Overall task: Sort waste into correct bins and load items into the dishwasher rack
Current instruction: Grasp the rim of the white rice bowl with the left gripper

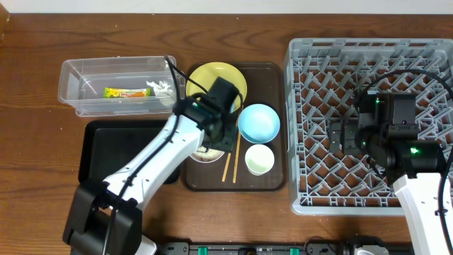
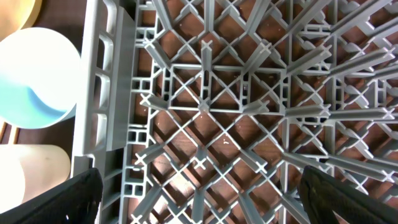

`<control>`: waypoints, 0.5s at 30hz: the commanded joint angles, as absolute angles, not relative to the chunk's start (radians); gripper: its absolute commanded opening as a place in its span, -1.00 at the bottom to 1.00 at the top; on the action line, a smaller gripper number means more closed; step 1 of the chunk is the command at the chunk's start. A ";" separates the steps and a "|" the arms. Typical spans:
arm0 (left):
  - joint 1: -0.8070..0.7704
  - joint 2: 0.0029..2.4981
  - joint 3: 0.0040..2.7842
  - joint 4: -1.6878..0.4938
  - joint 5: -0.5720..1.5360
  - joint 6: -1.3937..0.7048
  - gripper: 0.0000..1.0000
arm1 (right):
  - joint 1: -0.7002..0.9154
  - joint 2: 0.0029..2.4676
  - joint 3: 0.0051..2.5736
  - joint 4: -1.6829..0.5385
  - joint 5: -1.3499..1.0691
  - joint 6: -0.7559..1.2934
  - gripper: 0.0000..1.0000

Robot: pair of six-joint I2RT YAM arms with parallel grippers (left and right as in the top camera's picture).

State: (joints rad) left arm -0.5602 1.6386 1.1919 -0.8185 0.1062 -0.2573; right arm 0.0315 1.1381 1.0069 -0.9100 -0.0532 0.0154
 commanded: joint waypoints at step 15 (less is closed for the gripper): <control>-0.617 1.647 0.963 -0.632 0.063 -0.244 -0.07 | 0.039 1.139 1.027 -0.916 -0.060 0.030 0.98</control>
